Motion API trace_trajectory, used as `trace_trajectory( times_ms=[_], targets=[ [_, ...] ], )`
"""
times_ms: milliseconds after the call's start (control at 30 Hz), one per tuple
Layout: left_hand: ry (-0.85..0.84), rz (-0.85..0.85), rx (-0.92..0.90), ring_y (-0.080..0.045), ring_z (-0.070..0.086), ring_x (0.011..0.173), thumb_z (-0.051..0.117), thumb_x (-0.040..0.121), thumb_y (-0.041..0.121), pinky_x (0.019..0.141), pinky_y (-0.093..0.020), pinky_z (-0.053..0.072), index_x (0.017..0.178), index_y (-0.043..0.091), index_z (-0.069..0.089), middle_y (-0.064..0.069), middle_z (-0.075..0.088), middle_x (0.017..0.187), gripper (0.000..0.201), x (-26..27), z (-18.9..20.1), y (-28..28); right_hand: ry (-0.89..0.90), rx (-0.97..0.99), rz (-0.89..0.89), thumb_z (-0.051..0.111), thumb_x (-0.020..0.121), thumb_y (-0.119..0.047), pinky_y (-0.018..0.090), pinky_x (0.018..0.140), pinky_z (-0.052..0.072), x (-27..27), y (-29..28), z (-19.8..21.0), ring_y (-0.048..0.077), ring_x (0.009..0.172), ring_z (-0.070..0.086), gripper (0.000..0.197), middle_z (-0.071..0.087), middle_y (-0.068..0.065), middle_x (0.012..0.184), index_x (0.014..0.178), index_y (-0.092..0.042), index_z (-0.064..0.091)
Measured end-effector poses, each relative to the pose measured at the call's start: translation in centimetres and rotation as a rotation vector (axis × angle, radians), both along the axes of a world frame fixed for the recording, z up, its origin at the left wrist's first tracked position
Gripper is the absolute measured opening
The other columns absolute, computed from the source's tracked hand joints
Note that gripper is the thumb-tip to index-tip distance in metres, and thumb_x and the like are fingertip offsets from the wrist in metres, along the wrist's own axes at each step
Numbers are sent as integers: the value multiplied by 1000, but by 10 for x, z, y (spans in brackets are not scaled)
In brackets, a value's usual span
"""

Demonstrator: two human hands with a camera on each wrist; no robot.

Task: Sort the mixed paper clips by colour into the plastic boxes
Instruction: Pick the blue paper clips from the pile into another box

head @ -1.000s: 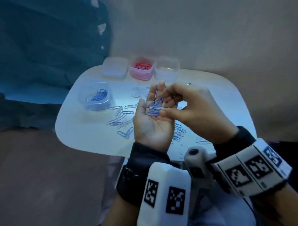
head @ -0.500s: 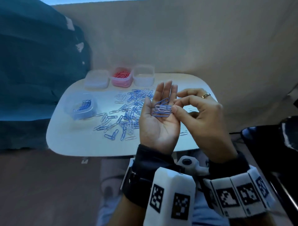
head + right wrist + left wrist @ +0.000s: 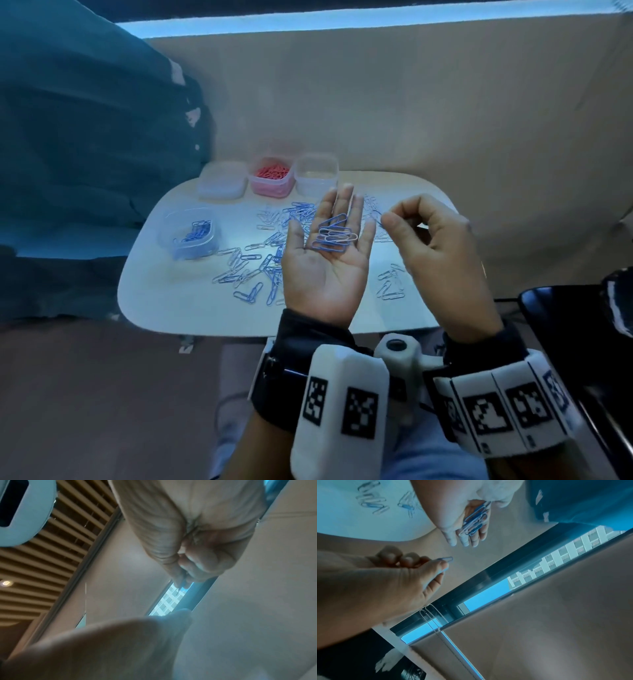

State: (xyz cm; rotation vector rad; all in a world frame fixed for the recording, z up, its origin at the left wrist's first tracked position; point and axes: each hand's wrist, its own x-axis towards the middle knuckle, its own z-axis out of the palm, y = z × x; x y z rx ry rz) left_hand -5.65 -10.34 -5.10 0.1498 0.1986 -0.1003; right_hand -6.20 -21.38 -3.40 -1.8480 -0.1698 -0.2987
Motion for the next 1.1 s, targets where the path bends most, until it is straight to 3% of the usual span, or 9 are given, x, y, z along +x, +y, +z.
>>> trace_trajectory(
  times_ms=[100, 200, 300, 367, 500, 600, 767, 933, 1100],
  targets=[
    [-6, -52, -8, -30, 55, 115, 32, 95, 37, 97, -40, 45, 106, -1, 57, -20, 60, 112, 47, -6, -1, -2, -77, -126, 31, 64, 83, -10, 14, 60, 39, 1, 16, 1, 7, 59, 48, 14, 56, -6, 68, 72, -17, 60],
    [-19, -124, 36, -26, 63, 94, 39, 86, 31, 81, -34, 53, 105, -1, 57, -18, 63, 98, 42, -11, -1, -2, -94, -226, 27, 65, 81, -7, 9, 64, 39, 4, 19, -1, 3, 63, 51, 10, 54, -8, 74, 76, -16, 66],
    [-14, -153, 17, -32, 57, 110, 31, 95, 33, 81, -44, 51, 107, -1, 57, -20, 61, 107, 44, -13, -3, 1, -79, -185, 66, 68, 79, -6, 6, 59, 39, -2, 12, 0, 5, 63, 53, 14, 54, -8, 82, 77, -19, 63],
    [-10, -144, -32, -35, 62, 100, 28, 98, 35, 82, -48, 52, 107, -3, 57, -23, 63, 107, 49, -12, -4, 3, -84, -217, 92, 70, 77, -9, 5, 58, 36, -9, 8, 0, 6, 66, 53, 11, 51, -9, 83, 76, -17, 64],
    [21, -135, -62, -33, 51, 118, 27, 99, 36, 103, -45, 33, 110, -5, 56, -25, 61, 112, 52, -12, -2, 4, -102, -297, 100, 69, 73, -19, 3, 65, 36, -11, 7, -3, -2, 74, 49, 13, 45, -15, 81, 86, -16, 71],
    [13, -139, -72, -32, 45, 123, 27, 99, 36, 100, -47, 33, 110, -5, 56, -24, 60, 113, 52, -13, -3, 1, -62, -303, 107, 72, 75, -9, 3, 67, 36, -8, 7, -2, -3, 69, 48, 9, 44, -14, 79, 84, -11, 71],
    [-2, -140, -46, -31, 45, 124, 26, 99, 35, 86, -48, 47, 111, -5, 55, -24, 60, 114, 51, -11, -6, -1, -5, -356, 132, 66, 80, -6, 4, 65, 36, -5, 7, -2, -6, 62, 46, 10, 40, -13, 76, 76, -15, 64],
    [-29, -141, -55, -33, 60, 100, 28, 97, 32, 81, -49, 47, 106, -3, 59, -22, 65, 104, 48, -7, -11, -3, 63, -271, 143, 62, 82, -5, 8, 63, 37, -5, 4, -1, 1, 63, 46, 17, 46, -4, 79, 71, -17, 58],
    [-45, -135, -77, -30, 69, 79, 44, 82, 27, 67, -49, 55, 95, 0, 61, -19, 66, 97, 35, -6, -11, -5, 26, -284, 135, 61, 81, -5, 8, 62, 38, -7, 6, 0, 5, 66, 48, 27, 53, -3, 77, 66, -25, 51]
  ],
)
